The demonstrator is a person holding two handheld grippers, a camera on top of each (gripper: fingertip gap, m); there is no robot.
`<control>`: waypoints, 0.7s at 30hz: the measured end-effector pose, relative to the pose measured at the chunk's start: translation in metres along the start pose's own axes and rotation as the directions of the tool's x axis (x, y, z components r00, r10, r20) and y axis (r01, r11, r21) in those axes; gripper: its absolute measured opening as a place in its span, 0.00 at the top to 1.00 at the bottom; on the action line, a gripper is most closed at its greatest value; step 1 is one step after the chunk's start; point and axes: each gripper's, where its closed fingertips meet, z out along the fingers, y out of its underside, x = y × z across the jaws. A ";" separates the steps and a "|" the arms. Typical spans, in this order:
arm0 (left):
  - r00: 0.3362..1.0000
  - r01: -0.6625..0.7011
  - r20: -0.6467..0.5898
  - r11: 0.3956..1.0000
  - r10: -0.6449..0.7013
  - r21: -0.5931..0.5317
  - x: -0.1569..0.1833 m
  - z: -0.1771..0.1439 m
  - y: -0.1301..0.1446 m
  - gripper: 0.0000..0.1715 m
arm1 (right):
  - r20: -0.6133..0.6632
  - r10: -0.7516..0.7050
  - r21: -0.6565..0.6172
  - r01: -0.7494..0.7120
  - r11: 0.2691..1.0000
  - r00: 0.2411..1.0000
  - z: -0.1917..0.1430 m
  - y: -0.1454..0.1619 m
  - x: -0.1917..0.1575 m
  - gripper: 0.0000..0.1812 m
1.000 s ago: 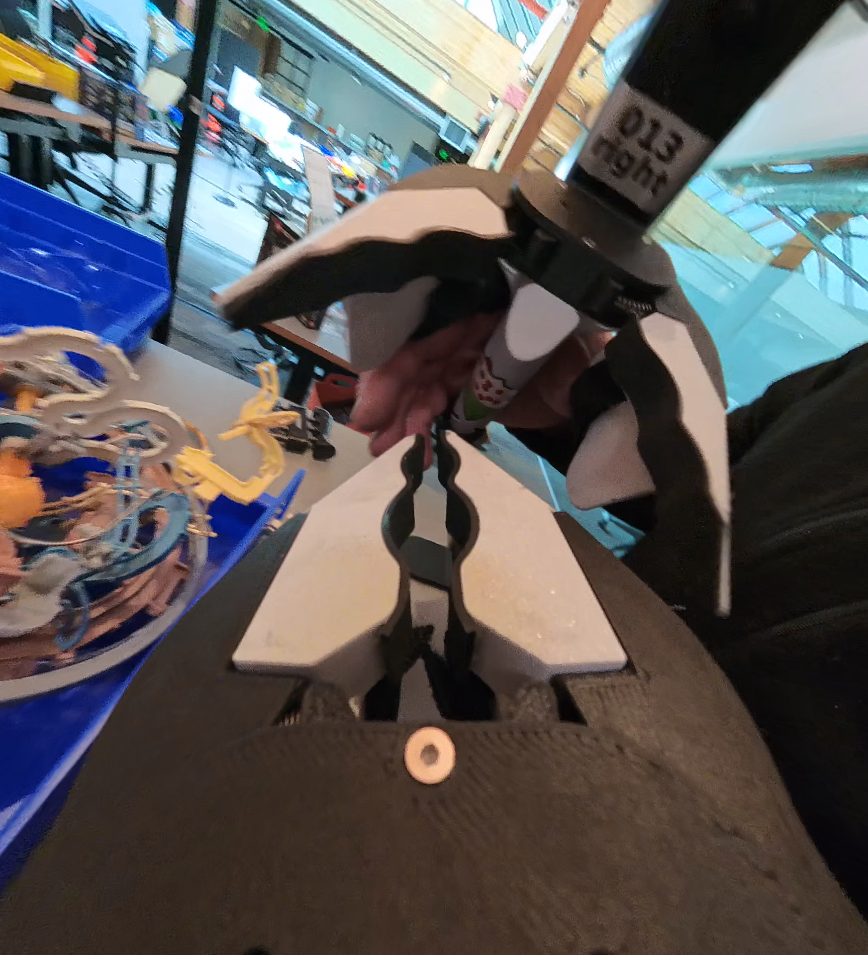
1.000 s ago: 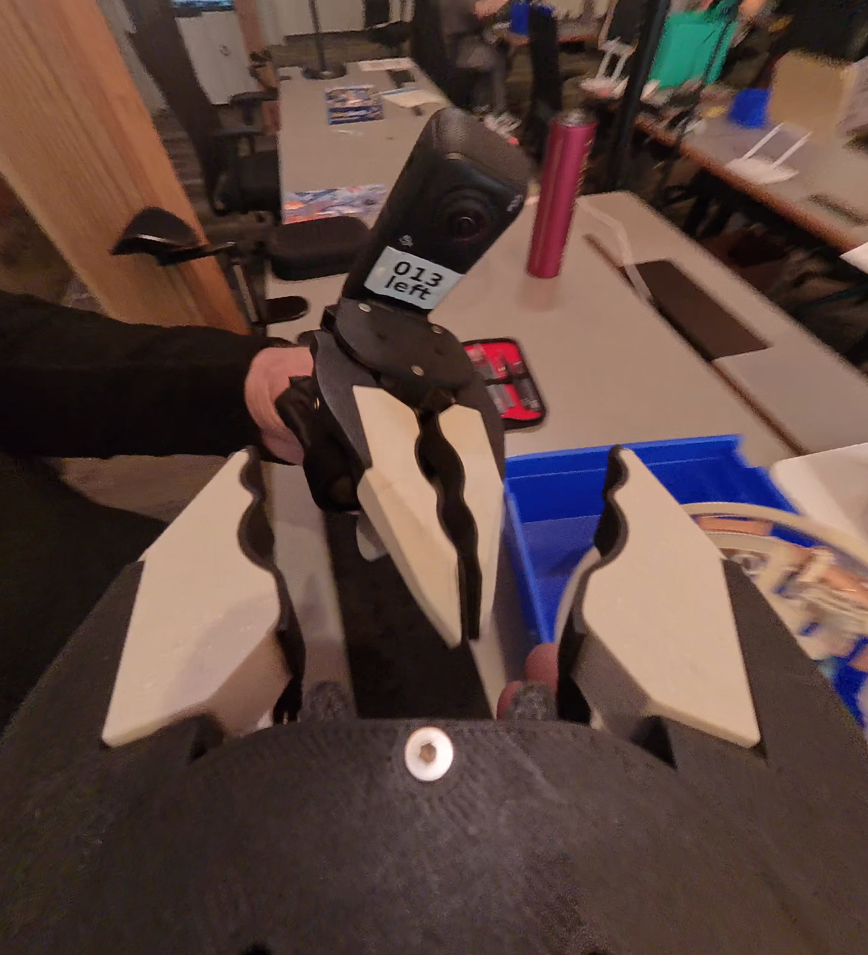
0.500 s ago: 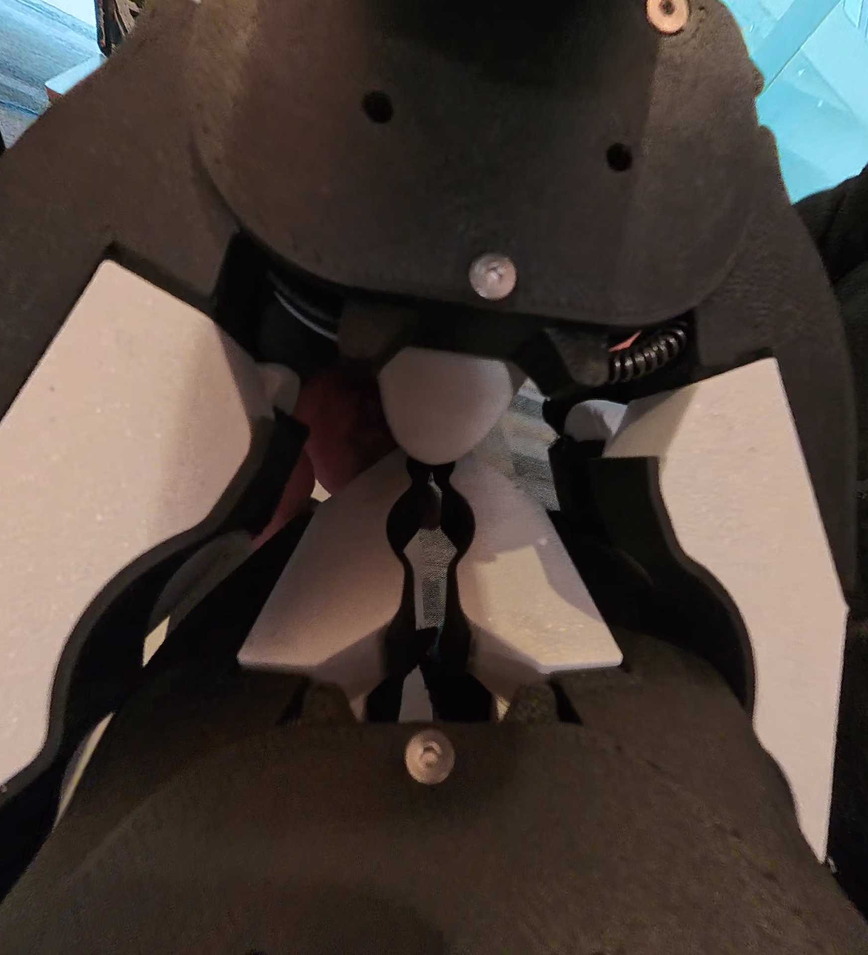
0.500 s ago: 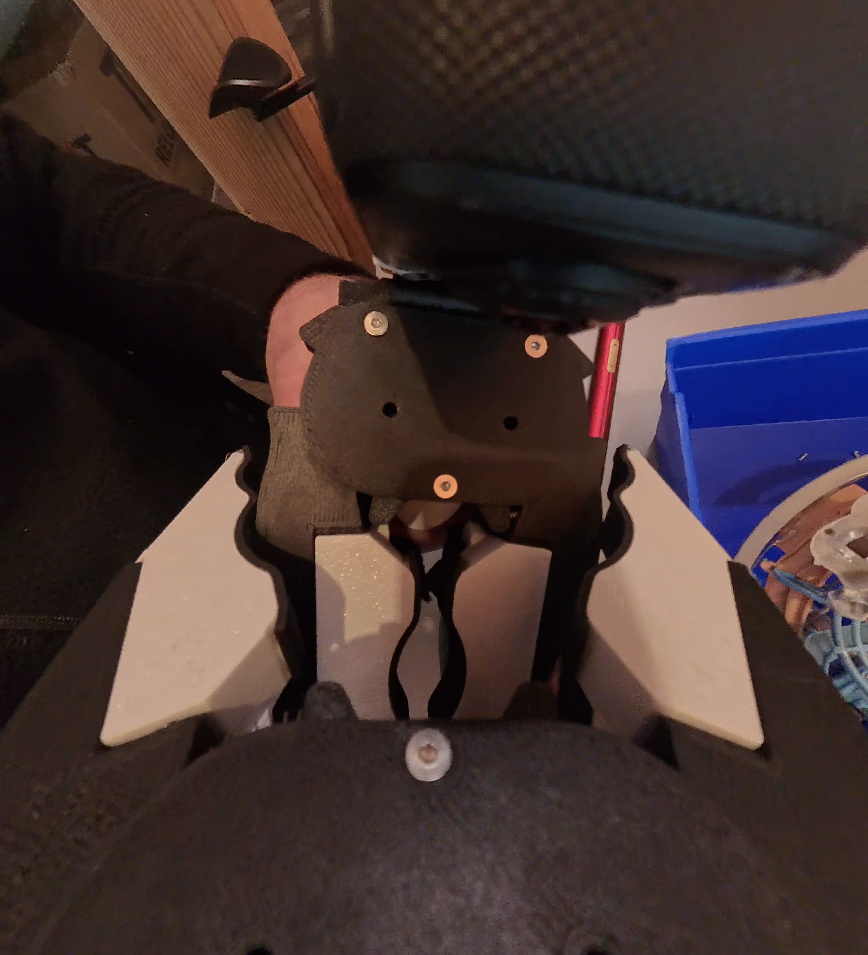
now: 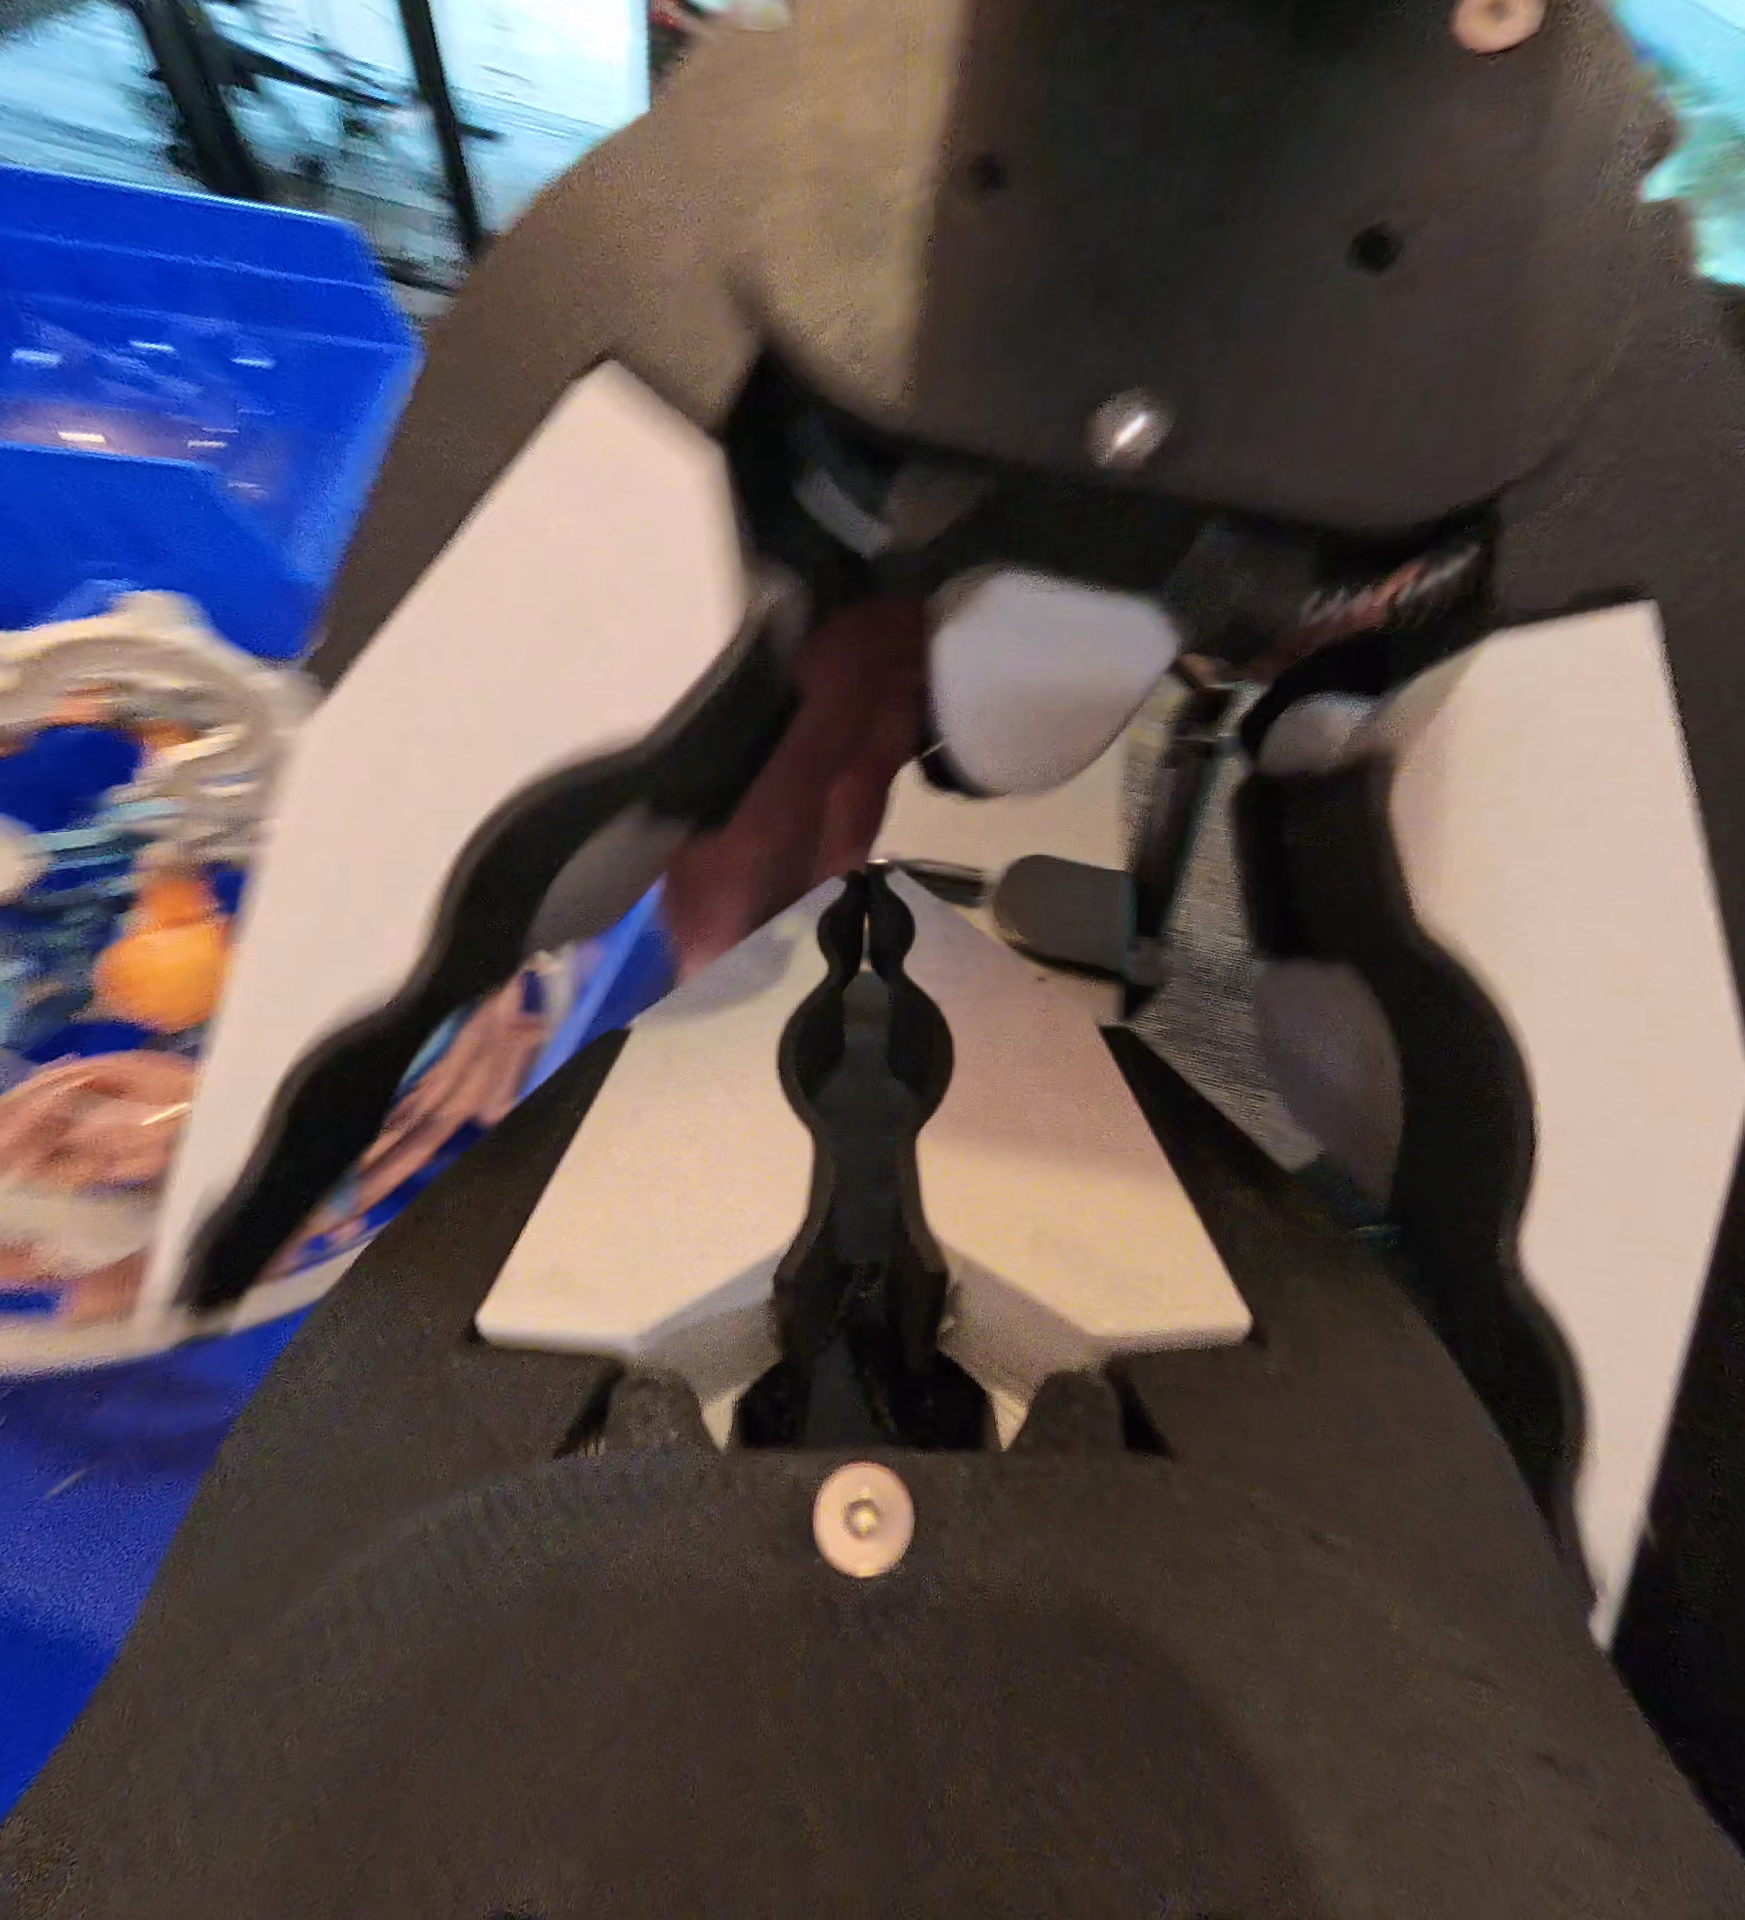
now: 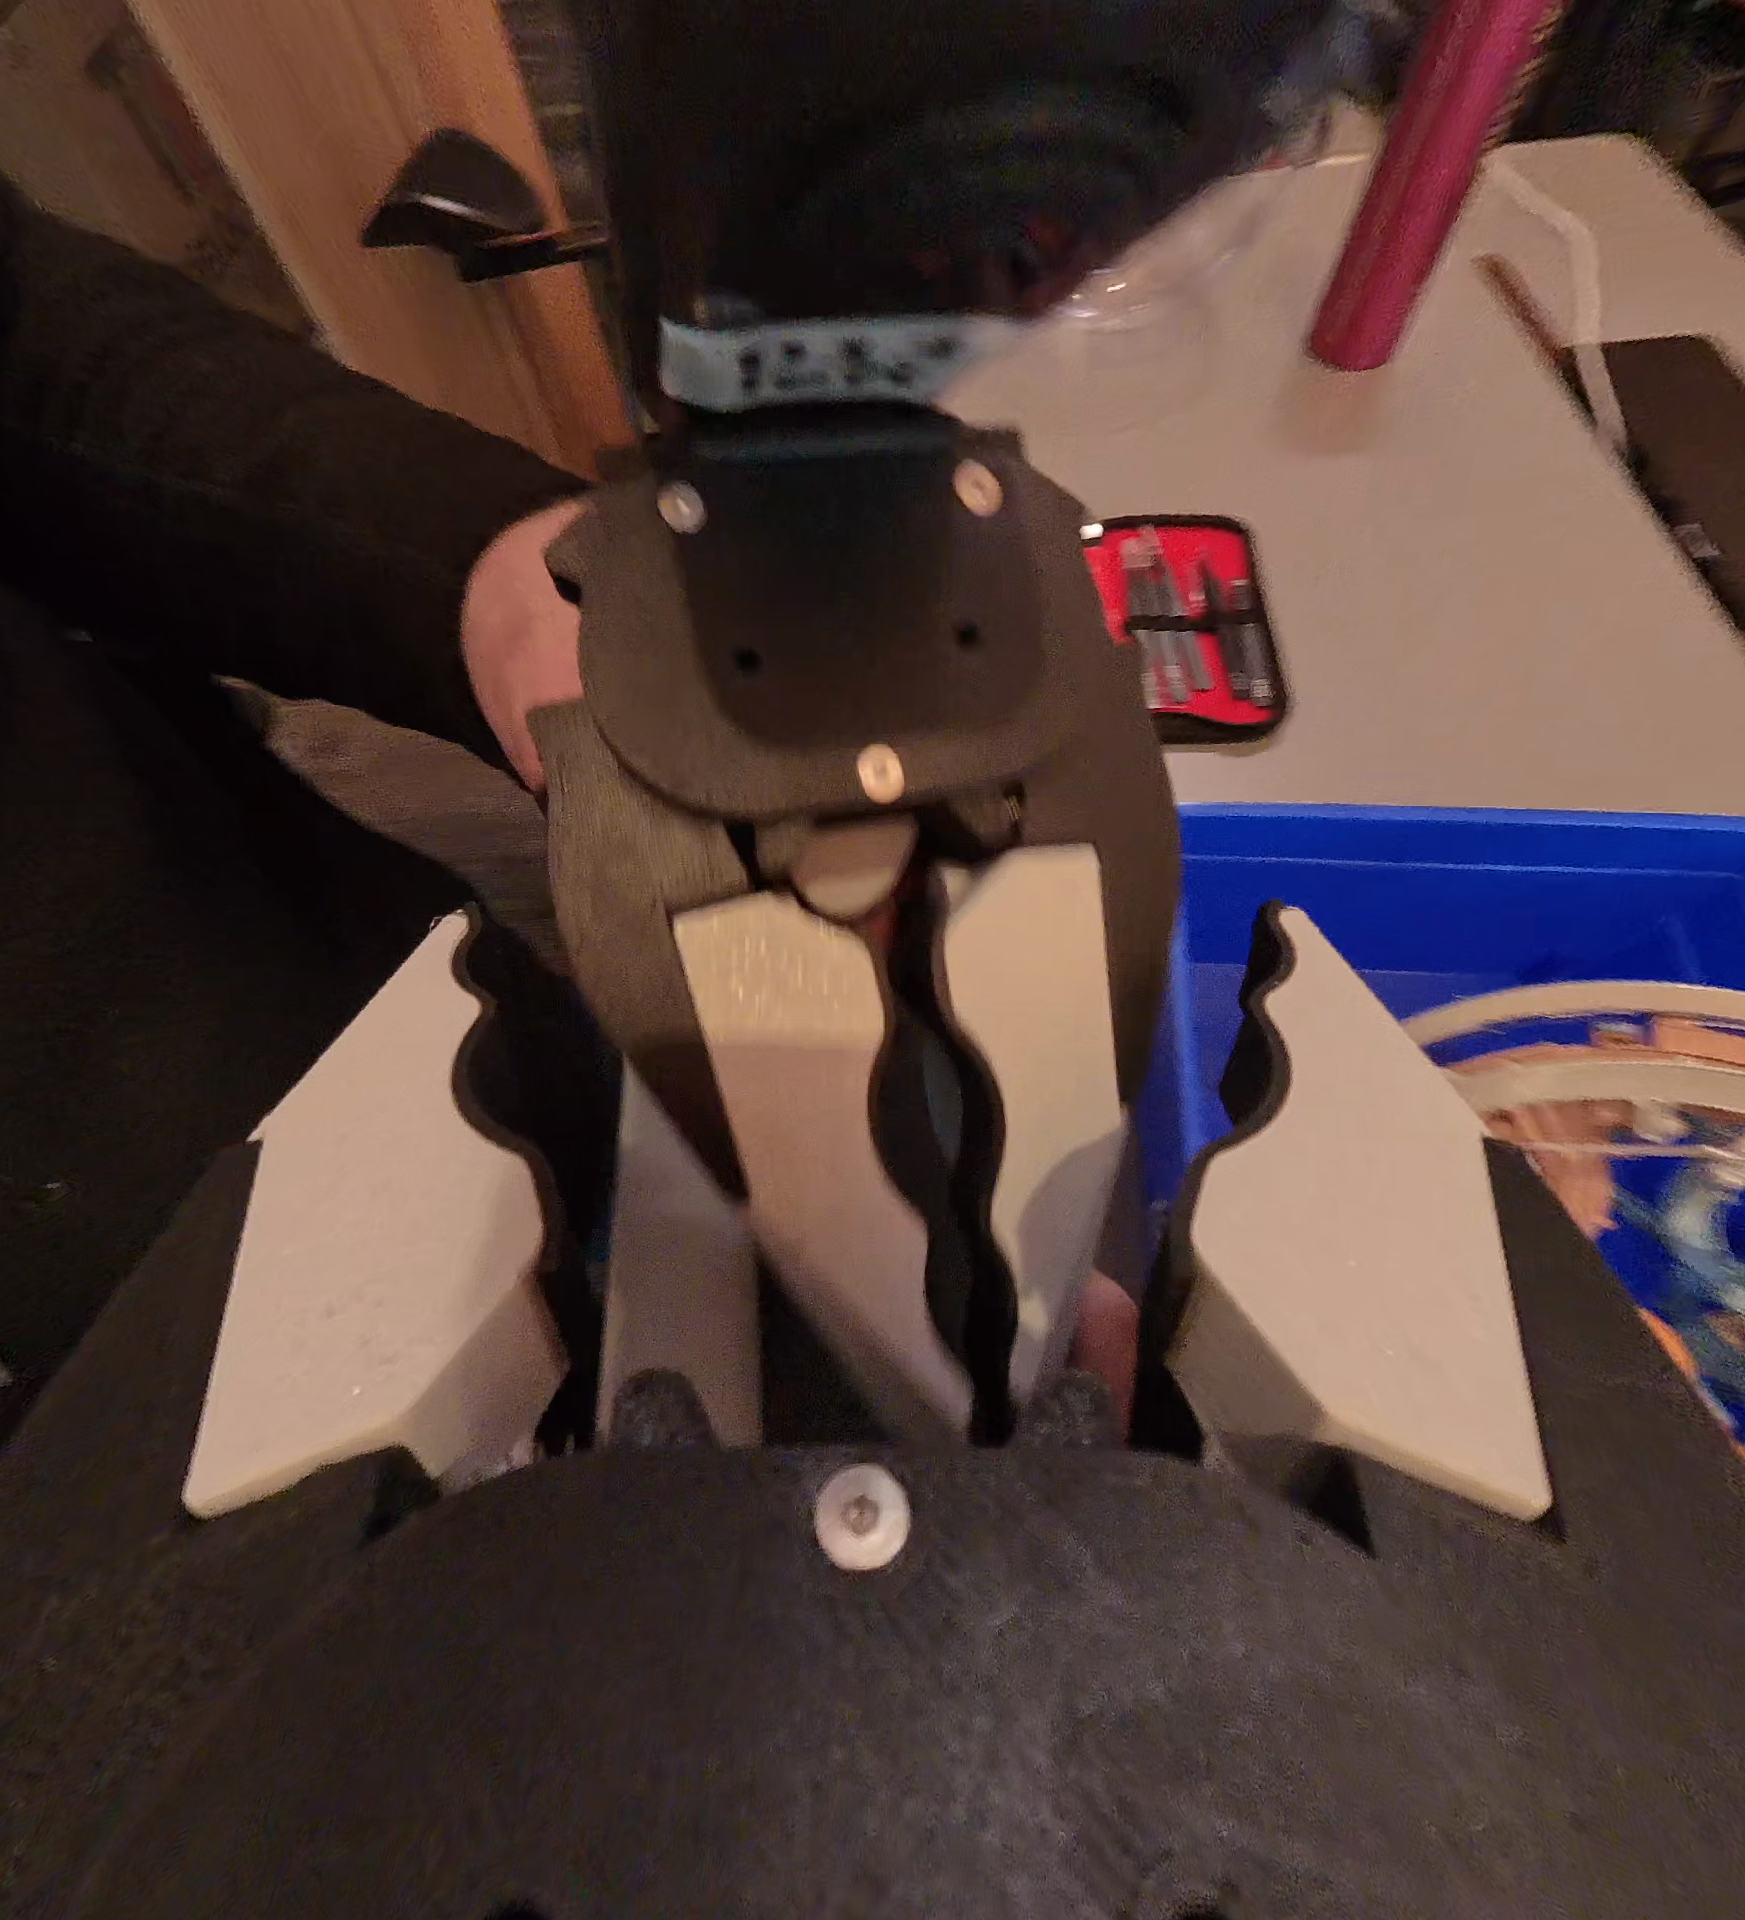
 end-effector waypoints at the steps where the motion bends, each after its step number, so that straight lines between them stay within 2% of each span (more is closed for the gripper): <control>1: 0.998 0.000 0.060 1.000 0.000 0.003 -0.012 -0.010 0.001 1.00 | -0.053 -0.014 0.002 0.014 1.000 0.998 -0.005 -0.001 0.008 0.24; 4: 0.948 0.004 0.318 0.997 0.020 -0.075 -0.067 -0.047 0.021 1.00 | -0.216 -0.018 0.055 0.030 0.998 0.976 -0.029 -0.018 0.034 0.24; 6: 0.885 0.052 0.465 0.994 -0.001 -0.096 -0.104 -0.074 0.034 1.00 | -0.246 0.012 0.094 0.011 0.996 0.969 -0.037 -0.037 0.039 0.28; 8: 0.795 0.062 0.606 0.990 0.030 -0.130 -0.139 -0.101 0.044 1.00 | -0.238 0.052 0.166 -0.013 0.986 0.970 -0.033 -0.064 0.037 0.28; 10: 0.686 0.069 0.716 0.967 0.133 -0.246 -0.171 -0.127 0.060 1.00 | -0.243 0.109 0.237 -0.050 0.970 0.964 -0.020 -0.092 0.042 0.27; 13: 0.578 0.085 0.783 0.938 0.227 -0.335 -0.204 -0.154 0.070 1.00 | -0.318 0.137 0.225 -0.065 0.972 0.938 0.008 -0.111 0.065 0.22; 15: 0.540 0.093 0.789 0.911 0.293 -0.401 -0.218 -0.164 0.077 1.00 | -0.309 0.163 0.221 -0.096 0.971 0.937 0.029 -0.118 0.074 0.20; 18: 0.512 0.100 0.782 0.879 0.356 -0.466 -0.234 -0.175 0.085 1.00 | -0.313 0.223 0.226 -0.156 0.962 0.923 0.053 -0.120 0.093 0.22; 21: 0.500 0.102 0.778 0.867 0.380 -0.489 -0.245 -0.184 0.090 1.00 | -0.337 0.248 0.225 -0.179 0.958 0.908 0.065 -0.121 0.110 0.30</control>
